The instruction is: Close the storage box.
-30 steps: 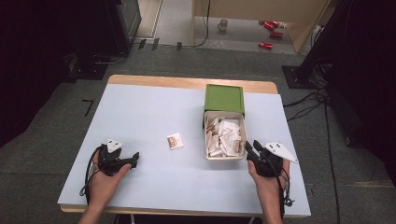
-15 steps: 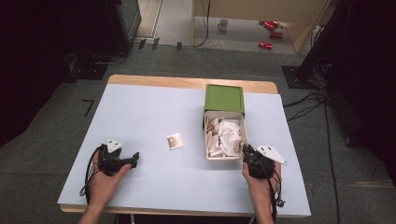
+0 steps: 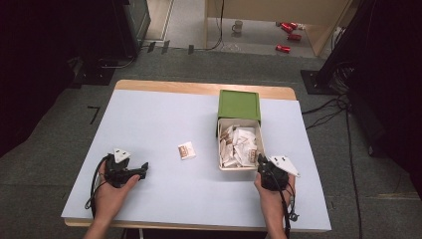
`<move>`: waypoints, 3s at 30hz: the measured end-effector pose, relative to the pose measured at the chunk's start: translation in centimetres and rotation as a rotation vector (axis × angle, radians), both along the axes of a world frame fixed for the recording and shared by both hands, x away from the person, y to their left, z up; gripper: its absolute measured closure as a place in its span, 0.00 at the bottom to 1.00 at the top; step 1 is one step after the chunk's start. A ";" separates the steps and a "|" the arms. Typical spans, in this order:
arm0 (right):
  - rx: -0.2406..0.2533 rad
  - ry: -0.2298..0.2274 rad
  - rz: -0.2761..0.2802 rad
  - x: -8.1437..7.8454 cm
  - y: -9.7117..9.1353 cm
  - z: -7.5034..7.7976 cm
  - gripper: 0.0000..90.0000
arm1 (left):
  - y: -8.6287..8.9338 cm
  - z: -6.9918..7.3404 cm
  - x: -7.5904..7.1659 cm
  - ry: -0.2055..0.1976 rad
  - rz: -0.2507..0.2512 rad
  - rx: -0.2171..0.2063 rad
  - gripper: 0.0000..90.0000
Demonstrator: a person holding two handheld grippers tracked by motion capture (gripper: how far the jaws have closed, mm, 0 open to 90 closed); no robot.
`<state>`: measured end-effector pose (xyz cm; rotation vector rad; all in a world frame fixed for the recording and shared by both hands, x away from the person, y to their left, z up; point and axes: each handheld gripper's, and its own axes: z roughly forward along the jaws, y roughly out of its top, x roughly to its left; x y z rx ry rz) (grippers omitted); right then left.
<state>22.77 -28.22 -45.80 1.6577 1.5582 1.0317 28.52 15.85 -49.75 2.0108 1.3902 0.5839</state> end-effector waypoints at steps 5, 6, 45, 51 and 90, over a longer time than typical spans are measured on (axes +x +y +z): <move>0.016 0.020 -0.021 0.2 0.2 0.4 1.00 | 0.0 0.0 0.0 0.000 0.000 0.000 0.15; 0.015 0.025 -0.021 0.3 0.3 0.6 1.00 | 0.0 0.0 0.0 0.000 0.000 0.000 0.15; 0.006 0.040 -0.047 4.9 0.8 1.0 1.00 | 0.0 0.0 0.0 0.000 -0.001 0.001 0.15; 0.038 0.028 -0.025 4.8 0.4 0.7 0.97 | 0.0 0.0 0.0 0.001 -0.001 0.001 0.15; 0.047 0.041 -0.039 6.7 0.3 2.7 1.00 | 0.0 0.0 0.0 0.000 0.000 0.000 0.15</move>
